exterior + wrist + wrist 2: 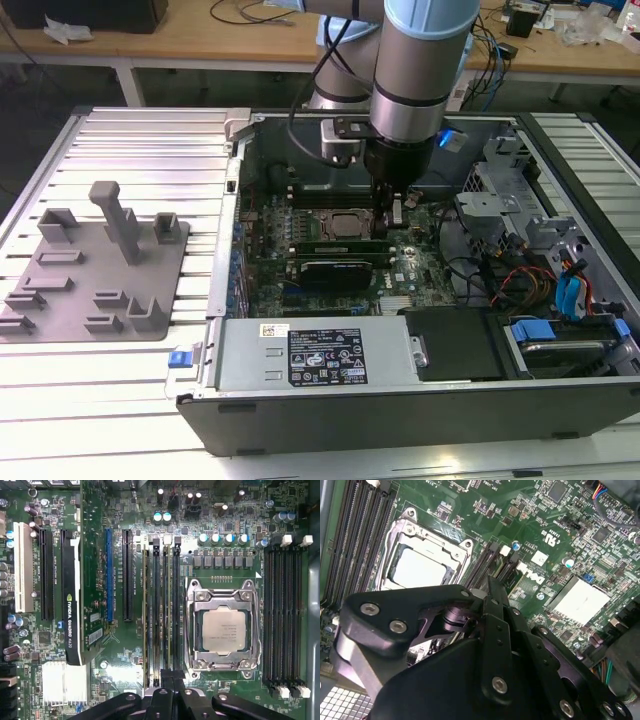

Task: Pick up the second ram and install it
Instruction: 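Press down the second ram until it locks into place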

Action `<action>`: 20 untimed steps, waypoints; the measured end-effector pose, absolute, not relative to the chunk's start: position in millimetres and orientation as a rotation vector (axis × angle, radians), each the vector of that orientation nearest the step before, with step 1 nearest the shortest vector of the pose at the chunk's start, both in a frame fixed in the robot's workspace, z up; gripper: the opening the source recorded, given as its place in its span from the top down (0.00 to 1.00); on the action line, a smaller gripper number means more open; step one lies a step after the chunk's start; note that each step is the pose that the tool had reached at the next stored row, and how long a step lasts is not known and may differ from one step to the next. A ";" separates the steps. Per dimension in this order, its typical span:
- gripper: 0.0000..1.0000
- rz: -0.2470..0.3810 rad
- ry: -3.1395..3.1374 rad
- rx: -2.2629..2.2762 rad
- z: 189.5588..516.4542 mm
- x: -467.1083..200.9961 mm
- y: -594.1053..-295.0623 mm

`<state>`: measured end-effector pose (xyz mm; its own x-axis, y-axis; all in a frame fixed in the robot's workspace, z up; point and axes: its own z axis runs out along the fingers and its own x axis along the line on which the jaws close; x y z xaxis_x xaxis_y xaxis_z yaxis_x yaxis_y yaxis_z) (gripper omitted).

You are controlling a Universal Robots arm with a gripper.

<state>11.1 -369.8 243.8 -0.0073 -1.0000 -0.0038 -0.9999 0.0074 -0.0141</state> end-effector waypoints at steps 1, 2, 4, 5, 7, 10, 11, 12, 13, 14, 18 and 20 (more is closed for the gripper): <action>0.92 -0.011 2.220 -2.204 242.8 11.2 -369.6; 0.92 -0.011 2.221 -2.204 241.4 11.2 -369.7; 0.92 -0.011 2.226 -2.199 239.6 12.4 -369.7; 0.92 -0.012 2.245 -2.179 238.2 14.0 -369.8; 0.92 -0.012 2.263 -2.161 237.0 16.0 -369.8; 0.92 -0.012 2.269 -2.154 235.2 19.4 -369.7; 0.92 -0.012 2.270 -2.153 234.4 19.5 -369.8; 0.92 -0.012 2.270 -2.153 233.7 19.6 -369.7; 0.92 -0.012 2.270 -2.154 232.5 19.6 -369.7; 0.92 -0.012 2.270 -2.154 232.4 19.5 -369.8; 0.92 -0.012 2.270 -2.154 230.7 19.5 -369.8; 0.92 -0.012 2.270 -2.153 230.4 19.5 -369.7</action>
<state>19.5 -369.7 230.4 -0.0526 -0.9986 -0.0039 -0.9985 0.0527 -0.0143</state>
